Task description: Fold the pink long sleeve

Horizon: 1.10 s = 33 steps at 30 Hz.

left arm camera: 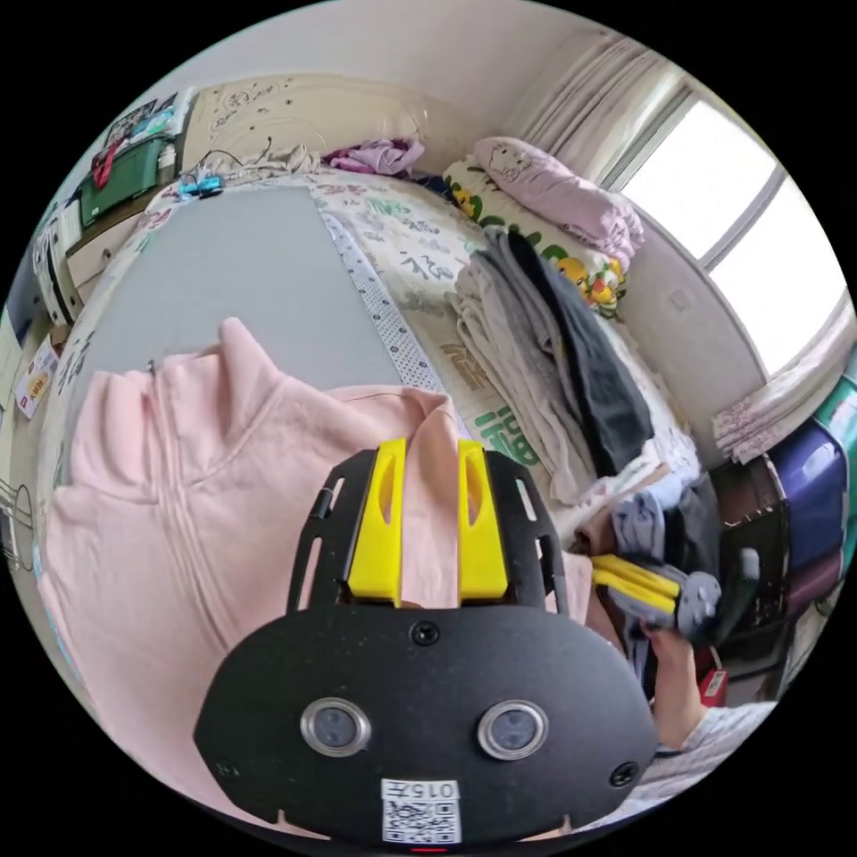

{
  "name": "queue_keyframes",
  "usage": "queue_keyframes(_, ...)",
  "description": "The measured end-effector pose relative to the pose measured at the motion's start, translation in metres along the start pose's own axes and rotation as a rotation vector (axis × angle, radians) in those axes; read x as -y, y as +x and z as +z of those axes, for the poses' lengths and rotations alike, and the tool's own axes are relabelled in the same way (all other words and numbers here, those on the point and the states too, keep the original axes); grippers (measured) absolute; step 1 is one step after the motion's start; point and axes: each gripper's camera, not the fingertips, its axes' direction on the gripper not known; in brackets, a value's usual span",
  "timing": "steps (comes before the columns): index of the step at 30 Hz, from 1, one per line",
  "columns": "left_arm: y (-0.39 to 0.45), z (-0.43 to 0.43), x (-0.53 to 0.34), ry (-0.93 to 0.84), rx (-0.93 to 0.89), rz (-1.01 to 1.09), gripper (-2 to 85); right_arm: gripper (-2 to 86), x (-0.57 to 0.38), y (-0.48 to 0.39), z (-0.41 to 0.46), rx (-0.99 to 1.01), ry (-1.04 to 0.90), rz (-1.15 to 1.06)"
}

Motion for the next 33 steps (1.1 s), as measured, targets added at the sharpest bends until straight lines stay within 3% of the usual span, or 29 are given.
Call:
queue_keyframes(3,-0.003,-0.065,-0.057,0.046,-0.075,0.089,9.1,5.3,-0.011,0.005,-0.027,0.027,0.084,0.034)
queue_keyframes(7,0.012,-0.129,-0.166,-0.048,-0.175,0.256,9.3,5.3,-0.029,-0.020,-0.069,0.137,0.202,-0.041)
queue_keyframes(13,0.026,-0.166,-0.289,-0.116,-0.186,0.399,11.1,5.5,-0.046,-0.111,-0.098,0.460,0.227,-0.334)
queue_keyframes(16,0.005,-0.176,-0.320,-0.079,-0.151,0.327,11.1,6.5,-0.057,-0.176,-0.107,0.570,0.201,-0.550)
queue_keyframes(20,-0.044,-0.197,-0.336,0.018,0.053,0.113,11.3,7.8,-0.077,-0.263,-0.104,0.522,0.138,-0.794)
queue_keyframes(23,-0.080,-0.201,-0.344,0.027,-0.014,-0.015,11.2,8.4,-0.086,-0.309,-0.088,0.445,0.054,-0.931)
queue_keyframes(29,-0.092,-0.184,-0.346,-0.037,-0.102,0.001,7.5,5.5,-0.093,-0.357,-0.059,0.276,-0.061,-1.041)
queue_keyframes(33,-0.089,-0.176,-0.344,-0.101,0.055,0.042,1.9,3.6,-0.092,-0.367,-0.058,0.279,-0.065,-1.065)
